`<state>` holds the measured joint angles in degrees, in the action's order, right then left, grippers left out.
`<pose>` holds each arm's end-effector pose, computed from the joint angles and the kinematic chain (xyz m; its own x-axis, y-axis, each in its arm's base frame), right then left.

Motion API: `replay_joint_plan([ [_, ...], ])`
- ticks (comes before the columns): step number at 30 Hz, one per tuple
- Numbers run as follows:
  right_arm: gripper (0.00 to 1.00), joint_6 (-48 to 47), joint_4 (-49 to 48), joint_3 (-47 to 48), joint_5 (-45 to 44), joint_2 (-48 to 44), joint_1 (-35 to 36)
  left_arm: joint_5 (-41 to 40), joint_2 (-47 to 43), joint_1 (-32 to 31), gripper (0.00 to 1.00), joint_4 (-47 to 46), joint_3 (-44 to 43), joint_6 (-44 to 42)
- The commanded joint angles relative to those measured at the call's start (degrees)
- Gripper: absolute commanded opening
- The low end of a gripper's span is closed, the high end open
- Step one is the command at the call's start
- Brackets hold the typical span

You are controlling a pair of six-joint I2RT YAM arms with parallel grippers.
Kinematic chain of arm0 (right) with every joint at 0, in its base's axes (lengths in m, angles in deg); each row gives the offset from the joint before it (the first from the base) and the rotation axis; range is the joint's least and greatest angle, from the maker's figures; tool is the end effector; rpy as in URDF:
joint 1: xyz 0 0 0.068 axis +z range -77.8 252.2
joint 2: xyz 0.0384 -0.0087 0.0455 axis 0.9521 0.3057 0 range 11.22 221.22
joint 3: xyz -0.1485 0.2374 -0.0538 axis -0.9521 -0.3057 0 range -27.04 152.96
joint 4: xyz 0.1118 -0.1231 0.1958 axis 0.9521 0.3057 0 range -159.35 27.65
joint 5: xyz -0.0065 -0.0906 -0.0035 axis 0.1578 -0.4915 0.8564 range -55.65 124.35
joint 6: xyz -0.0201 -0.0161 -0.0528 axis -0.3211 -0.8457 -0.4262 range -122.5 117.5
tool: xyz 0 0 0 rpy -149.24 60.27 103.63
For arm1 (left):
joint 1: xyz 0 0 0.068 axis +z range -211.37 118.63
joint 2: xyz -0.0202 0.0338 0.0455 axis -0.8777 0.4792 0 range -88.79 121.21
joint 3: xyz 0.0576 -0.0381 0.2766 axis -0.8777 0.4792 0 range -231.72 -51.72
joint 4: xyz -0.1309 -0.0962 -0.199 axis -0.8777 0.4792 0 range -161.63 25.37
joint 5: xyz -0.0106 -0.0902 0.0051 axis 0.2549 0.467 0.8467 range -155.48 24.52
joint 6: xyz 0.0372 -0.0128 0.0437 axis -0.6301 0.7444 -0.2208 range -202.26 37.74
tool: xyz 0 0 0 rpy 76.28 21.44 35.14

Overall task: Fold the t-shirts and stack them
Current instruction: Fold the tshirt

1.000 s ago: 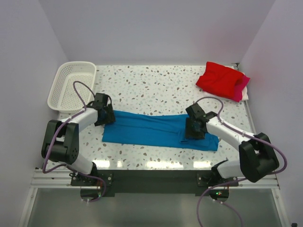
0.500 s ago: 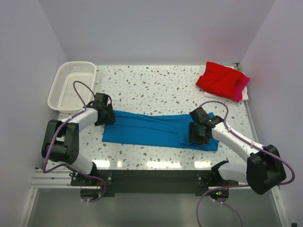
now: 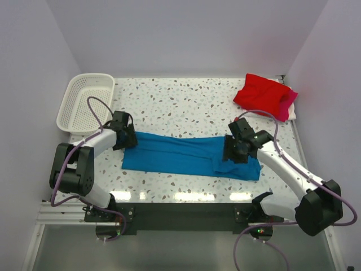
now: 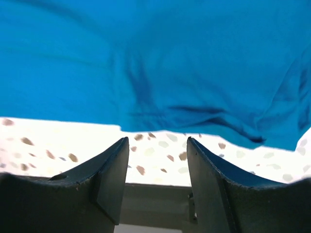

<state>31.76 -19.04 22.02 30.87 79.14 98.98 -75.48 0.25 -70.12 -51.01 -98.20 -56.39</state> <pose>0.1834 0.0896 0.2403 -0.9319 0.1592 -0.3260 0.1140 0.9816 0.1533 0.2829 -0.0361 0.1683 -0.8252 -0.3076 -0.4737 -0.3196 0.9458 -0.0574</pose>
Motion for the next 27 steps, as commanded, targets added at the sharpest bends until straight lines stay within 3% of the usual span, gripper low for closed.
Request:
replay_joint_plan([
  [1, 0.55, -2.2, -1.2, 5.6, -4.3, 1.3, -2.9, 0.6, 0.1, 0.3, 0.68, -1.5, 0.8, -0.7],
  [12, 0.54, -4.9, -9.2, 2.4, -4.3, 10.6, -5.1, 0.2, -0.5, 0.3, 0.68, -1.1, 0.6, -0.9],
  [22, 0.54, -2.0, -8.7, -9.8, -1.3, 3.6, -5.0, 0.8, 0.2, 0.3, 0.68, -1.5, 0.6, -0.8],
  [27, 0.53, -1.0, -6.4, -10.9, 0.1, 0.6, -5.0, 0.8, 0.3, 0.2, 0.68, -1.5, 0.5, -0.9],
])
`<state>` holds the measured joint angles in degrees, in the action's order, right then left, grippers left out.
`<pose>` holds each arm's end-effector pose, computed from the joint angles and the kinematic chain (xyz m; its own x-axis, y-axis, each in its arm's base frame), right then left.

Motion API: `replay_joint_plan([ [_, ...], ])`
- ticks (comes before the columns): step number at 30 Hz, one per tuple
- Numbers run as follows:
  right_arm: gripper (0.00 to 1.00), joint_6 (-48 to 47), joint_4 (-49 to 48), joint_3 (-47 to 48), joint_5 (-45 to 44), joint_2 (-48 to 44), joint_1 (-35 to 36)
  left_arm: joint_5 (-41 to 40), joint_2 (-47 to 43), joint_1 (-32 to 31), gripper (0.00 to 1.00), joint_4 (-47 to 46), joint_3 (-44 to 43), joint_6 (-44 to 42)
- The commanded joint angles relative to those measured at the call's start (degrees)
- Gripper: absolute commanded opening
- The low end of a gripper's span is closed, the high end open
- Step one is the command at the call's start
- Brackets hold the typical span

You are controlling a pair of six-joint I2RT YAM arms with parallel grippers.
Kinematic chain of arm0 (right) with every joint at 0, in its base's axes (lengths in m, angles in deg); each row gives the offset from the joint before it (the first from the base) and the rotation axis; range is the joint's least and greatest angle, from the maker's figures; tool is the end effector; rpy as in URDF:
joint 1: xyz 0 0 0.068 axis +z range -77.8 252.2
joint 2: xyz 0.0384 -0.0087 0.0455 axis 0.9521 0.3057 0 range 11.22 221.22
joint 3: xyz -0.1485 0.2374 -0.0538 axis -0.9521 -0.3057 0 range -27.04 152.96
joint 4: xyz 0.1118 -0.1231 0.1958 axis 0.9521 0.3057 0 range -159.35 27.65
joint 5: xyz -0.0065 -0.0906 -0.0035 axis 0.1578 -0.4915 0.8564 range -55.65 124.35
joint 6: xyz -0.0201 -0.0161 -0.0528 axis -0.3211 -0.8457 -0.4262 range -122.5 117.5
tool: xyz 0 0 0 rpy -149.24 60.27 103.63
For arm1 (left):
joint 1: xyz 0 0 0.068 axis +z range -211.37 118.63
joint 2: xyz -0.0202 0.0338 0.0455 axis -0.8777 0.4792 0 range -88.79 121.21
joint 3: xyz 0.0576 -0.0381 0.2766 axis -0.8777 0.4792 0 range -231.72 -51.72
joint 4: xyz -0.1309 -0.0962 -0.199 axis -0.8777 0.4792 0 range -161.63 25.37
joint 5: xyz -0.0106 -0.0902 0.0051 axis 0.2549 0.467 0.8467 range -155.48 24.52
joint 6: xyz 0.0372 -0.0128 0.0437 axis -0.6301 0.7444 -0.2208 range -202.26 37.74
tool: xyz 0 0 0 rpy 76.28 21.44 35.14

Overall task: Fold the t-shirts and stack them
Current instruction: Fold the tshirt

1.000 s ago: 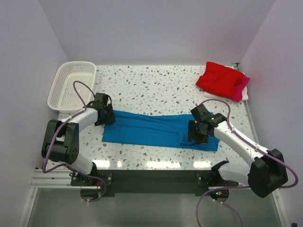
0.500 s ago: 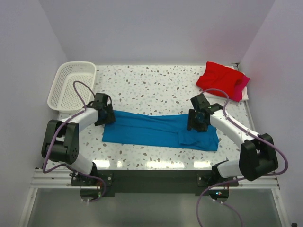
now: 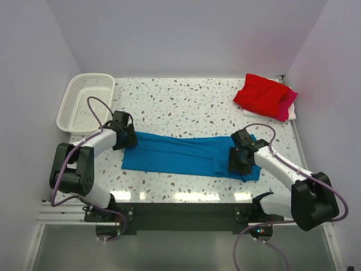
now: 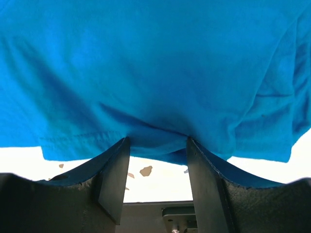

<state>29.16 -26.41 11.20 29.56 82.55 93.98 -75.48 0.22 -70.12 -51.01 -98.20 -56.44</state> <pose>0.1811 0.0685 0.1819 -0.9512 0.1832 -0.2482 0.1743 0.9830 0.0577 0.2829 -0.0361 0.1685 -0.8253 -0.3068 -0.4742 -0.3188 0.9461 -0.0573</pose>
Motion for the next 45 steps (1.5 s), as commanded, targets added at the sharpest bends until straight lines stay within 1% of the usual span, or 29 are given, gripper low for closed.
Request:
replay_joint_plan([
  [1, 0.53, 1.7, 1.0, 0.0, 2.1, -3.7, 0.0, 0.7, 0.5, 0.3, 0.68, -1.5, 0.6, -1.0],
  [7, 0.54, 1.6, 2.1, 0.6, 4.6, -2.5, 0.1, 0.7, 0.1, 0.3, 0.68, -1.8, 0.5, -0.9],
  [10, 0.54, 1.8, 1.4, 0.6, 8.4, -1.8, 0.2, 0.6, -0.6, 0.3, 0.68, -2.0, 0.6, -1.0],
  [14, 0.54, 1.6, 1.1, 1.4, 6.7, -1.0, 0.2, 0.8, -1.0, 0.3, 0.68, -2.3, -0.1, -0.3],
  [20, 0.54, 0.9, 2.9, 9.7, 5.0, -0.1, 0.1, 1.9, -0.1, 0.3, 0.66, -1.9, -4.2, 0.7],
  [21, 0.54, 0.4, 2.9, 11.8, 3.1, -0.1, 0.1, 1.9, 0.0, 0.2, 0.66, -1.8, -4.5, 0.7],
  [26, 0.54, -0.7, 2.6, 16.2, 2.7, 3.5, -0.3, 1.8, 0.0, 0.3, 0.64, -1.5, -4.9, 0.7],
  [33, 0.54, -0.9, -0.3, 17.1, 2.5, 7.0, -1.7, 1.5, 0.1, 0.3, 0.57, -0.8, -4.0, 1.0],
  [35, 0.54, -0.9, -1.0, 17.2, 2.9, 7.9, -2.4, 1.5, 0.4, 0.3, 0.53, -0.8, -3.9, 1.0],
  [36, 0.54, -1.1, -1.4, 17.1, 3.0, 8.1, -2.7, 1.5, 0.4, 0.3, 0.48, -0.8, -3.8, 1.0],
  [40, 0.54, -1.4, -1.8, 16.9, 3.1, 8.7, -3.6, 1.6, 0.5, 0.3, 0.40, -0.4, -3.7, 1.2],
  [45, 0.54, -1.7, -2.3, 15.6, 3.4, 8.7, -4.6, 1.2, 0.2, 0.3, 0.39, 0.3, -3.0, 1.1],
])
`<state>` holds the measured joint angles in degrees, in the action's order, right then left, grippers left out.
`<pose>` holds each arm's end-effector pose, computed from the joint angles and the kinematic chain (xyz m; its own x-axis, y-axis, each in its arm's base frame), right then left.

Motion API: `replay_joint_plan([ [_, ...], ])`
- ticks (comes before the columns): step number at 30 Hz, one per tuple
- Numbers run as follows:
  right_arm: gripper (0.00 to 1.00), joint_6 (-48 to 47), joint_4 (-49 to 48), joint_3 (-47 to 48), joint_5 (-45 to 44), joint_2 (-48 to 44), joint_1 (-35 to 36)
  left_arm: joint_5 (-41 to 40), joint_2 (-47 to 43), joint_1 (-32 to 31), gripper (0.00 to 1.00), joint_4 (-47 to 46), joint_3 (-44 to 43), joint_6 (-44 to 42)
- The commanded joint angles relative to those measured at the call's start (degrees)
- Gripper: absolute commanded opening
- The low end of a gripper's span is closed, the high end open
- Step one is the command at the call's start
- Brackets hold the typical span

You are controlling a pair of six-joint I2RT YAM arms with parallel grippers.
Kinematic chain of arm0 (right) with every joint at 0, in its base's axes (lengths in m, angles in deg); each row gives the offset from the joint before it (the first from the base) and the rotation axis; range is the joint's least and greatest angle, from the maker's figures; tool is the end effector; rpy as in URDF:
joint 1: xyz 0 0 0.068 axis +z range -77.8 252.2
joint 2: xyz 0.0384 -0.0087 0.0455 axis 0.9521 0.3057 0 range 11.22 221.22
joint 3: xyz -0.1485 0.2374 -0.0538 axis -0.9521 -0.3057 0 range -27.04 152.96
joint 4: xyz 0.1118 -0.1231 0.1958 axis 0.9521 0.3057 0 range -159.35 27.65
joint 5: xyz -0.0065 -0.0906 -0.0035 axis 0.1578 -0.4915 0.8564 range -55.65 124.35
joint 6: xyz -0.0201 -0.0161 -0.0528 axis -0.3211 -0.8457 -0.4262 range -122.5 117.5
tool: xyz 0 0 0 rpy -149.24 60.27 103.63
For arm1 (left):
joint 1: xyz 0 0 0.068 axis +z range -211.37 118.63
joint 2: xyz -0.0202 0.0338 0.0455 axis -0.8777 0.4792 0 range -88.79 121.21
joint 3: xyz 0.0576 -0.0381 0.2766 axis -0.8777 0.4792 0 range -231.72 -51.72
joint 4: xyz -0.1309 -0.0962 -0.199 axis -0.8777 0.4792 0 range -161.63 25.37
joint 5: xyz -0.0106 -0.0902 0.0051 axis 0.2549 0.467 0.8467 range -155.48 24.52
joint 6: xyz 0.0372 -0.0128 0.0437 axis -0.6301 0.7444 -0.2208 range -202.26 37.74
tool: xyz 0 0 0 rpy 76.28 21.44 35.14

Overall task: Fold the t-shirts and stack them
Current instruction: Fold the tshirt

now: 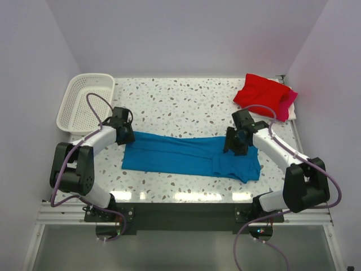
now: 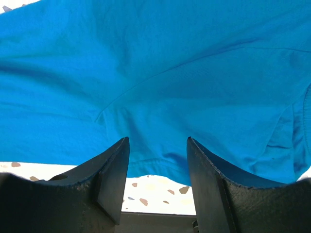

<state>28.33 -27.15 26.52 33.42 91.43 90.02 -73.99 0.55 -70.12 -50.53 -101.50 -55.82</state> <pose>0.2445 0.0779 0.2234 -0.9163 0.2438 -0.3178 0.1972 0.9652 0.1719 0.2946 -0.0390 0.1822 -0.8065 -0.3212 -0.4963 -0.3129 0.9442 -0.1027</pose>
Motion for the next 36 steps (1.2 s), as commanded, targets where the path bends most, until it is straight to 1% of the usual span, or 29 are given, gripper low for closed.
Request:
replay_joint_plan([
  [1, 0.54, -0.9, -1.9, 0.1, -0.4, -0.3, -0.9, -0.4, -0.3, 0.2, 0.39, -0.3, 0.6, 0.4],
  [4, 0.54, -0.8, -2.3, -0.5, -0.2, -0.2, -1.5, -0.4, -0.7, 0.3, 0.31, -0.2, 1.3, 0.4],
  [7, 0.54, -0.9, -2.4, -0.6, 0.0, -0.2, -2.0, -0.2, -1.3, 0.3, 0.25, -0.2, 1.7, 0.5],
  [8, 0.54, -0.9, -2.5, -0.6, 0.1, -0.1, -1.9, -0.3, -1.4, 0.3, 0.21, -0.1, 1.9, 0.5],
  [10, 0.54, -1.0, -2.6, -0.7, 0.1, -0.1, -2.2, -0.3, -1.4, 0.3, 0.17, 0.1, 1.9, 0.5],
  [11, 0.54, -1.0, -2.6, -0.7, 0.1, -0.2, -2.2, -0.3, -1.4, 0.3, 0.12, 0.1, 1.9, 0.5],
  [13, 0.54, -1.0, -2.6, -1.0, 0.1, -0.2, -2.3, -0.3, -1.6, 0.3, 0.05, 0.8, 1.6, 0.5],
  [14, 0.54, -1.1, -2.6, -1.1, 0.1, -0.2, -2.4, -0.4, -1.9, 0.3, 0.00, 1.1, 1.4, 0.5],
  [18, 0.54, -1.2, -2.7, -1.4, -0.1, -0.5, -2.5, -0.6, -4.3, 0.4, 0.00, 2.4, 1.3, 0.5],
  [26, 0.54, -1.7, -2.7, -1.5, 0.0, -0.3, -3.2, 0.5, -5.6, 0.4, 0.00, 5.8, 0.0, -0.3],
  [36, 0.54, -2.2, -2.4, -1.9, -0.1, -0.5, -4.0, -0.4, -7.2, 0.4, 0.00, 7.8, 2.7, -0.9],
])
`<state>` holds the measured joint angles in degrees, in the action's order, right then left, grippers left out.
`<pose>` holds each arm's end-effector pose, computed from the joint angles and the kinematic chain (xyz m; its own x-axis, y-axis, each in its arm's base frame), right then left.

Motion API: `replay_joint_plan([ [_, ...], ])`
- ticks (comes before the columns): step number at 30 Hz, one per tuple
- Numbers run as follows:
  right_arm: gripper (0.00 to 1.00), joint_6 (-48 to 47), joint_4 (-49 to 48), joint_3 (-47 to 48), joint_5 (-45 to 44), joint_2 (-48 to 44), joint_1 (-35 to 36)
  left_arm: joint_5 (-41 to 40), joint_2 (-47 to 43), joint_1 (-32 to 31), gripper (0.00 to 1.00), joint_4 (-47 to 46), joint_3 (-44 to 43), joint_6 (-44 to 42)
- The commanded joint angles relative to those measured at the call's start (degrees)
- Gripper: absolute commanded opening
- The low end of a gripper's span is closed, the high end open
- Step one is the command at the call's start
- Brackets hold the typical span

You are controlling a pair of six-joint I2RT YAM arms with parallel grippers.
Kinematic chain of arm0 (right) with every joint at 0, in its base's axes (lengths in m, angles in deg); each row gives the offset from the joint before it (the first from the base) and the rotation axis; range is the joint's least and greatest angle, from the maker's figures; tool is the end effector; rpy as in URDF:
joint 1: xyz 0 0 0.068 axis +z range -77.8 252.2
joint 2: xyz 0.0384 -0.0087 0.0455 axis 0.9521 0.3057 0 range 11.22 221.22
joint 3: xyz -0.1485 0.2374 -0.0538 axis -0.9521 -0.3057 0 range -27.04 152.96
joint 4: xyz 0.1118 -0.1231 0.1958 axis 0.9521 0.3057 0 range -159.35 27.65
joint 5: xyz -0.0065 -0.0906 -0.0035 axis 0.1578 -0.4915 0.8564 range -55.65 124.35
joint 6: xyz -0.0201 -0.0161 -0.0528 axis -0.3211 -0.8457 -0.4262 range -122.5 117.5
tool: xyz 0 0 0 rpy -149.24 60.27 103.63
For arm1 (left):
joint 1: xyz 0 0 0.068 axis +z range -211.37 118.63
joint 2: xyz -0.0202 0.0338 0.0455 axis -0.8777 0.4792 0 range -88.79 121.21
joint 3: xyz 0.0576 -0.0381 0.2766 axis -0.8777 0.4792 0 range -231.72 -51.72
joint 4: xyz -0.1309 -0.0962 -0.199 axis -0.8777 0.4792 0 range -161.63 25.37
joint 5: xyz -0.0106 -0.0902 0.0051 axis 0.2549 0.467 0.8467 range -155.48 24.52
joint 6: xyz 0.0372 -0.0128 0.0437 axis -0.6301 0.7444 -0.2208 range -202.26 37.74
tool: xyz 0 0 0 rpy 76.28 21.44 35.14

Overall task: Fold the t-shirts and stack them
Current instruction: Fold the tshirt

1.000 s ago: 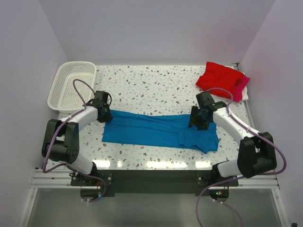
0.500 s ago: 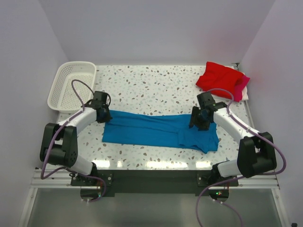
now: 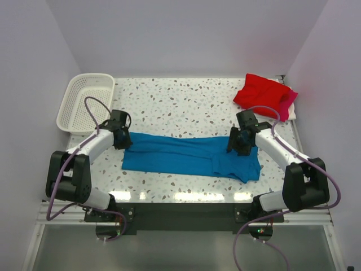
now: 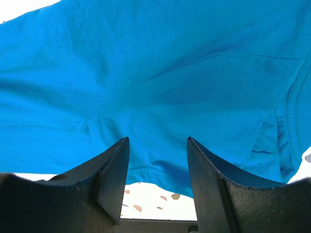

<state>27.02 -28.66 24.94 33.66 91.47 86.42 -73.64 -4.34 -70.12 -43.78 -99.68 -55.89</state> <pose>0.2473 0.0621 0.2166 -0.9062 0.2787 -0.3181 0.2358 0.9573 0.1671 0.2700 -0.0355 0.1895 -0.8381 -0.3157 -0.4449 -0.3150 0.9459 -0.0777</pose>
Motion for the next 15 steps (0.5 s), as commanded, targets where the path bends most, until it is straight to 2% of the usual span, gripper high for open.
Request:
replay_joint_plan([
  [1, 0.54, -1.0, -0.9, -0.4, -0.5, -0.5, -0.4, -0.8, -2.4, 0.4, 0.00, 1.1, 0.9, -0.9],
  [15, 0.54, -1.3, -0.9, -0.6, -0.2, 0.0, -0.9, -0.6, -5.6, 0.4, 0.00, 3.4, 3.8, 0.1],
])
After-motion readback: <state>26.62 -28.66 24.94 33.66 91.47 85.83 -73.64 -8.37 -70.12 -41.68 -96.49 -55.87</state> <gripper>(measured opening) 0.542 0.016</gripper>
